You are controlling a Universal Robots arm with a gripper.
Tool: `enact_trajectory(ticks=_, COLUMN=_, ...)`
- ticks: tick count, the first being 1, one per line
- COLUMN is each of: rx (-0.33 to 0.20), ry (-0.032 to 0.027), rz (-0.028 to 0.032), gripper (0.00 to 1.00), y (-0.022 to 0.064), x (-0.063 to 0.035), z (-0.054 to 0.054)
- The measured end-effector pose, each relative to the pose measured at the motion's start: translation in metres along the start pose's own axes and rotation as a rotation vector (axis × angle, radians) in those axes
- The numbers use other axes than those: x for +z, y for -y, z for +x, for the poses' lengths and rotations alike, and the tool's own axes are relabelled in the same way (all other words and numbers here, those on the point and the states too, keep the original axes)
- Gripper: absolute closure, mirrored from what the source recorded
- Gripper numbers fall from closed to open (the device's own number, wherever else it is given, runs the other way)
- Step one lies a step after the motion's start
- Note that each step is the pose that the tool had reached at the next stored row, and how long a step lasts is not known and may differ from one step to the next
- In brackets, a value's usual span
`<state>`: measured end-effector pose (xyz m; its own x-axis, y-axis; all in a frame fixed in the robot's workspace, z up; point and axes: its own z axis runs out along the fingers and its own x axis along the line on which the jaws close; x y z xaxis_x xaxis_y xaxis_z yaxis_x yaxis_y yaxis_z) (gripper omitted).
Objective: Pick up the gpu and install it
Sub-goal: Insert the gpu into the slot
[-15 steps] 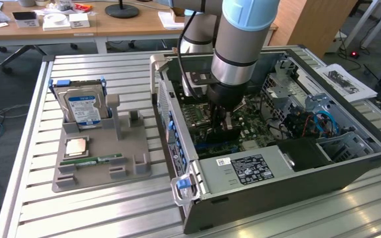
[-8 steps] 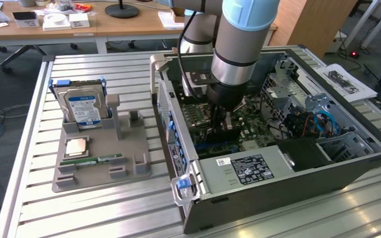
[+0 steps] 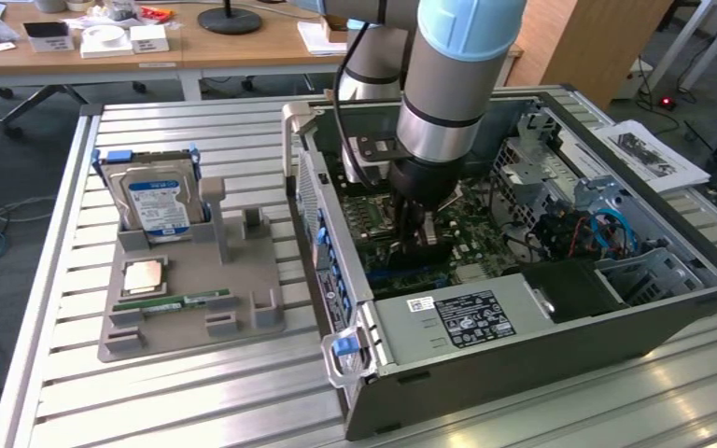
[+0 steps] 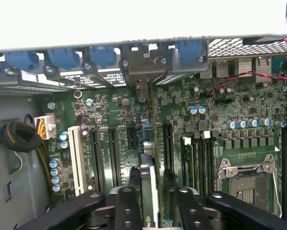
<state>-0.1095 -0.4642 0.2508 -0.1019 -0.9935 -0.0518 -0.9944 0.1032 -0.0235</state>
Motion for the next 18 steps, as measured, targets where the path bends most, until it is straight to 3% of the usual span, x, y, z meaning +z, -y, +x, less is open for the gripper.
enact_trajectory(ticks=10, rx=0.0, ry=-0.0004, rz=-0.0007, gripper=0.31, y=0.0001, x=-0.0006, z=0.0)
enact_trajectory(ticks=18, rx=0.0, ry=-0.0004, rz=-0.0006, gripper=0.31, y=0.0005, x=-0.0151, z=-0.001)
